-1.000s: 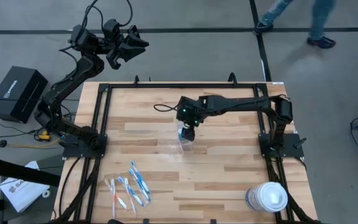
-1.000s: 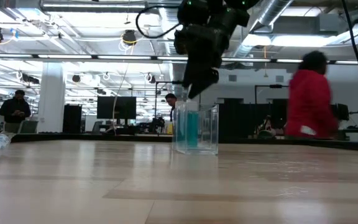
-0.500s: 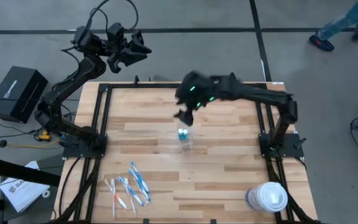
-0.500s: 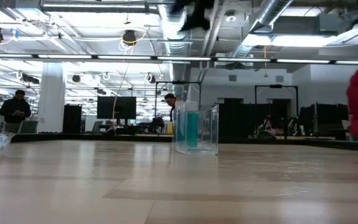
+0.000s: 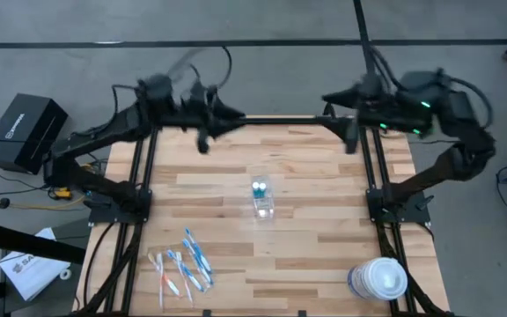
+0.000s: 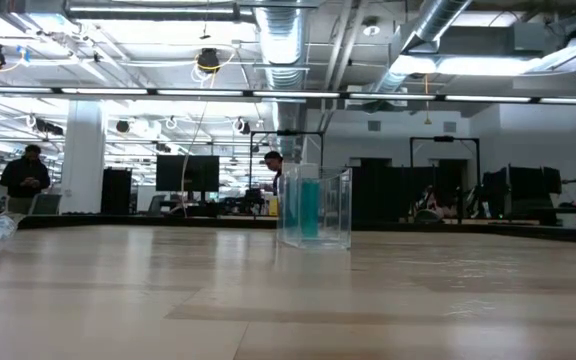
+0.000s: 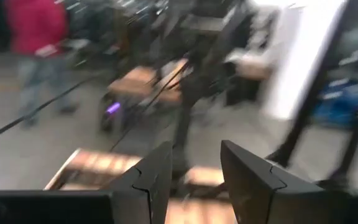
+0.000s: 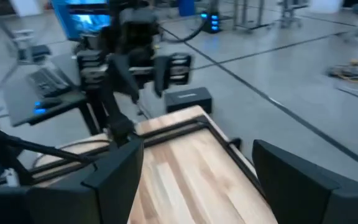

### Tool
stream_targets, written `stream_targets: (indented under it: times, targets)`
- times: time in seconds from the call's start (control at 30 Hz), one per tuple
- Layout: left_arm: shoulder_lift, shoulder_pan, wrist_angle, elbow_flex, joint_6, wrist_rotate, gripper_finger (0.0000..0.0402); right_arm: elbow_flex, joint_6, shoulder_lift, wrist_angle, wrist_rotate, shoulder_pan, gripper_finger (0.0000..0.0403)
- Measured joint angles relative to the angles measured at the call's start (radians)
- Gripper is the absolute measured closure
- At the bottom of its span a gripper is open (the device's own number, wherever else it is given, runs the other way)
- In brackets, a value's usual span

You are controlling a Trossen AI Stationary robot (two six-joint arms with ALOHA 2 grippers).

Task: Pick & Place toothbrushing station
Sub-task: Put the right blue toothbrush into the transparent organizer

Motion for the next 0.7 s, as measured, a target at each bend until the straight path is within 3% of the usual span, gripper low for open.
stream_targets:
  times: [0.17, 0.4, 0.5, 0.7]
  targets:
    - [-0.002, -0.233, -0.066, -0.045, -0.064, -0.423, 0.027, -0.001, 0.045, -0.039, -0.138, 0.185, 0.146, 0.0113]
    - [-0.003, -0.495, -0.076, -0.311, -0.574, -1.057, 0.027, -0.002, 0.004, -0.033, -0.248, 0.237, 0.213, 0.0113]
    - [0.004, -0.572, -0.081, -0.428, -0.819, -1.142, 0.027, -0.002, -0.05, -0.033, -0.246, 0.23, 0.218, 0.0113]
    - [0.029, -0.65, -0.214, -0.537, -1.191, -1.136, 0.027, -0.002, -0.109, -0.045, -0.24, 0.163, 0.217, 0.0113]
